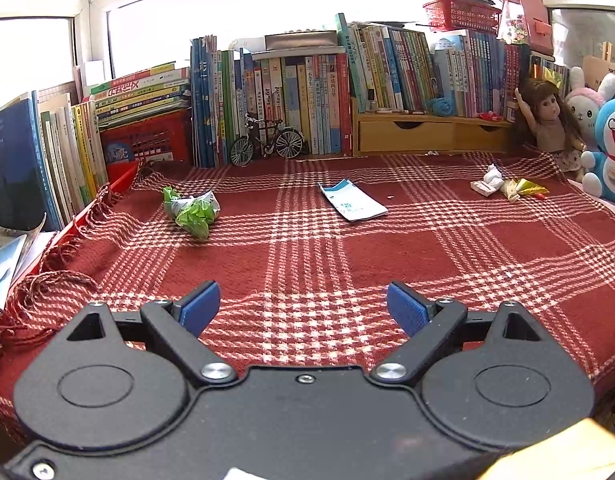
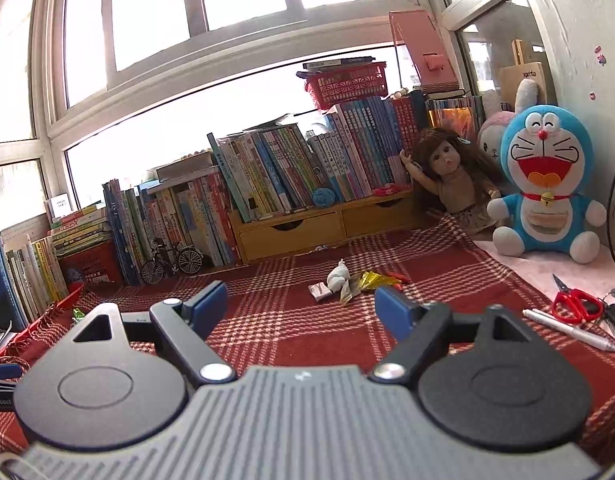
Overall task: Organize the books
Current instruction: 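Bring both tools back over the blanket toward the remaining wrappers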
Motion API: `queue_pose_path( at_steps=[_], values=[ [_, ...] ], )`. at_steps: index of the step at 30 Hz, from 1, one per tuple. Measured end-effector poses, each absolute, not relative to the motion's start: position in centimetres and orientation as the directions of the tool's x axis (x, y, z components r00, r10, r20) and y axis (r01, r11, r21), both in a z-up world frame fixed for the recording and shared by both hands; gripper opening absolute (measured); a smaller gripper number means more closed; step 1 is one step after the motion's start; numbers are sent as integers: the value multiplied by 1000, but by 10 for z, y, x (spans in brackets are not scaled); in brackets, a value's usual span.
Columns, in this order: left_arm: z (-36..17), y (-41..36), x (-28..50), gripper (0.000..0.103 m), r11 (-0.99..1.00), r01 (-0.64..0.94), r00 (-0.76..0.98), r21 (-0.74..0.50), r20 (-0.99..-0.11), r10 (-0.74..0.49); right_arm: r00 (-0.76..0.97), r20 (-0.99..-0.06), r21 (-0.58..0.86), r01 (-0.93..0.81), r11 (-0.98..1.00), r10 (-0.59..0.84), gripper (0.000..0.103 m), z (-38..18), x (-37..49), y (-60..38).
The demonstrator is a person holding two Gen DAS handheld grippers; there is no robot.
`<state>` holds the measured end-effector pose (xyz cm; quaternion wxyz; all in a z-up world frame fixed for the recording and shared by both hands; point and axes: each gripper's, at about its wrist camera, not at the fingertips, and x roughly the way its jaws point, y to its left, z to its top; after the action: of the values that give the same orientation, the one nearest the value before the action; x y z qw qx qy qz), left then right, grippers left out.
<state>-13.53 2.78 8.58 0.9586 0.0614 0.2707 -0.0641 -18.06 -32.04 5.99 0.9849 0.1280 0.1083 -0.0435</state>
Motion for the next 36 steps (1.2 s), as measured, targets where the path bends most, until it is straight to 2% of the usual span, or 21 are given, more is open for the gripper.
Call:
queue_pose_path(
  at_steps=[9, 19, 36],
  values=[
    [96, 20, -161, 90, 973, 182, 849, 141, -522, -83, 975, -215, 198, 95, 976, -51, 88, 74, -200, -309],
    [123, 26, -200, 90, 969, 195, 866, 152, -491, -97, 982, -184, 161, 76, 984, -45, 88, 97, -235, -302],
    [176, 43, -283, 90, 959, 254, 879, 125, -444, -175, 997, -63, 175, 59, 983, -49, 89, 142, -323, -312]
  ],
)
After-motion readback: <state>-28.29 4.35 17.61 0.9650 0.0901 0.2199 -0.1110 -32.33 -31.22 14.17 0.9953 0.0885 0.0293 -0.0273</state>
